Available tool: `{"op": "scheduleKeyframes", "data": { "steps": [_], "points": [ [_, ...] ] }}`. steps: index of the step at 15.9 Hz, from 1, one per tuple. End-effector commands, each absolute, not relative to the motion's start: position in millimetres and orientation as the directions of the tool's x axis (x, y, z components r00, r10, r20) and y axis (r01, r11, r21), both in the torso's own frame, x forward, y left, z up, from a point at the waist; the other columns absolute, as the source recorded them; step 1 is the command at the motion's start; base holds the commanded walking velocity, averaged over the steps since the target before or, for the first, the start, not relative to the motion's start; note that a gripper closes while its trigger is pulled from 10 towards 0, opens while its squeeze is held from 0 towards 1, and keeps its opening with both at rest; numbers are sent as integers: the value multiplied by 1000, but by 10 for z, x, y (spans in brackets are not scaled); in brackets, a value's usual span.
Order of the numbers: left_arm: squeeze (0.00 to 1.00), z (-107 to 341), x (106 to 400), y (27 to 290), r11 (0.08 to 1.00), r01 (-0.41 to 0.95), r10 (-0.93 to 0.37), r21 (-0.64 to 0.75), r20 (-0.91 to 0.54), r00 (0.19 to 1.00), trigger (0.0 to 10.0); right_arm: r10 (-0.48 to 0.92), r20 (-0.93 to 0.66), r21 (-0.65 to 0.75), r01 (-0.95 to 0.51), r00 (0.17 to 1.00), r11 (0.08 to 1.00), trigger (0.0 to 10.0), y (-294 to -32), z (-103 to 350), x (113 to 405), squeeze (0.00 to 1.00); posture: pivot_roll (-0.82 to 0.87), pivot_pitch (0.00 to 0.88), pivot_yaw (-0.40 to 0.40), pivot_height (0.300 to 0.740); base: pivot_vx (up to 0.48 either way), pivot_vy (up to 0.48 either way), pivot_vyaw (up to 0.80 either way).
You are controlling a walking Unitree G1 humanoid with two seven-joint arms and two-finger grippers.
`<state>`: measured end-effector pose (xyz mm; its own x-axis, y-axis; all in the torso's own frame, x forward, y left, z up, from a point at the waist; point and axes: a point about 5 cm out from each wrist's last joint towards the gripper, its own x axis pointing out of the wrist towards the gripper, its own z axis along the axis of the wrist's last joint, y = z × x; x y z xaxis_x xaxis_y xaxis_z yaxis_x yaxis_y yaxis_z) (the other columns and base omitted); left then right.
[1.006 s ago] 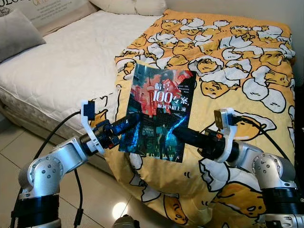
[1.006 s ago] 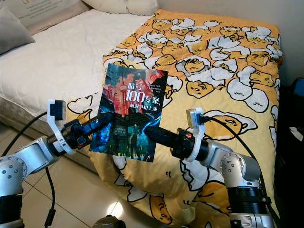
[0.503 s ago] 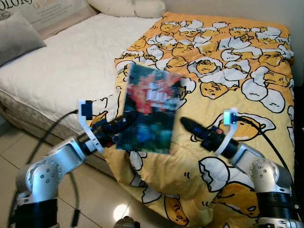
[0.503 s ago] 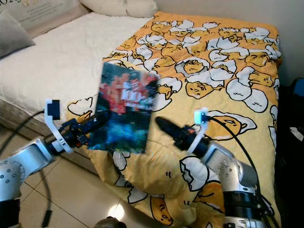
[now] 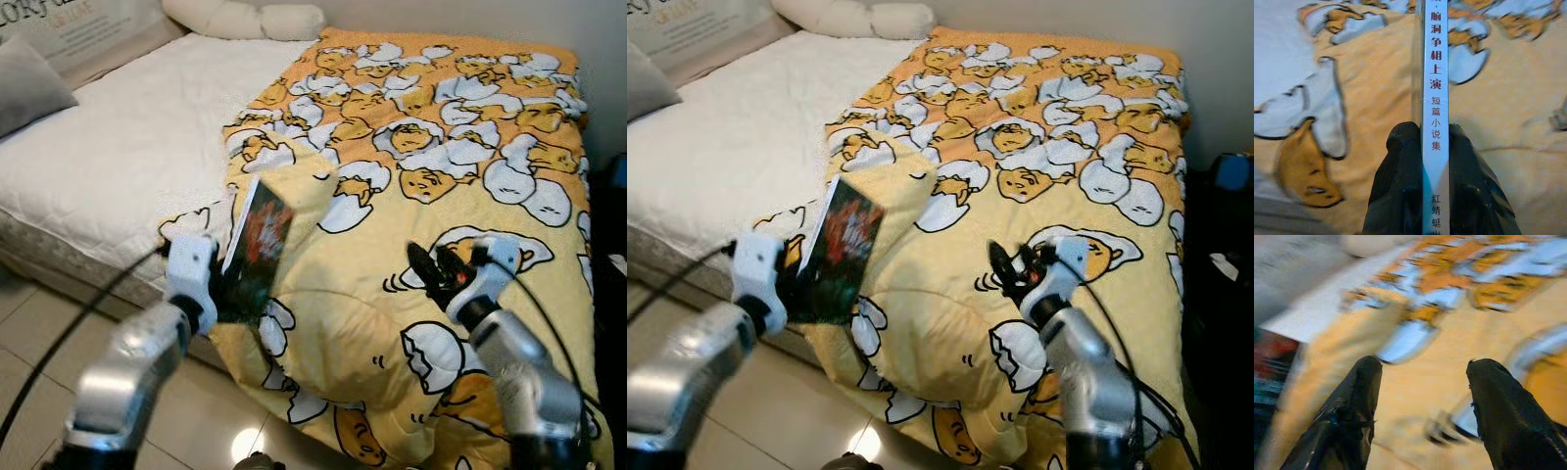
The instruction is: Clean up the room
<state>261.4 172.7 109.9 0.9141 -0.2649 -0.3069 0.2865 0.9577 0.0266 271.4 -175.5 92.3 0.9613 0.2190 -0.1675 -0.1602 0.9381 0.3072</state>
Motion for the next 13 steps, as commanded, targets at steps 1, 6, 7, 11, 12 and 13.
{"op": "scheduleKeyframes", "data": {
  "steps": [1,6,7,11,12,13],
  "points": [
    [0,1142,2595,1733,964,248,-216,94,-259,941,10000,185,-183,234,-140,966,962,10000,-1701,927,2638,0,-74,0,93,740,0,0,0],
    [0,1098,2514,1716,968,217,-182,126,-240,954,10000,62,-269,127,-28,961,991,10000,-1753,790,2594,0,-48,0,58,740,0,49,-208],
    [0,1095,2509,1746,971,196,-160,137,-234,959,10000,48,-274,113,-18,961,993,10000,-1761,789,2595,0,-40,0,53,740,0,311,-744],
    [0,1097,2485,1826,977,158,-123,143,-229,966,10000,41,-279,108,-11,959,994,10000,-1720,799,2601,0,-24,0,37,740,0,413,-772],
    [0,1100,2479,1840,979,148,-113,143,-228,967,10000,45,-280,106,-15,959,994,10000,-1693,801,2605,0,-19,0,33,740,0,450,-775],
    [0,1102,2477,1851,980,142,-108,142,-227,968,10000,49,-283,107,-20,958,994,10000,-1682,798,2612,0,-14,0,29,740,0,469,-781]
  ]
}}
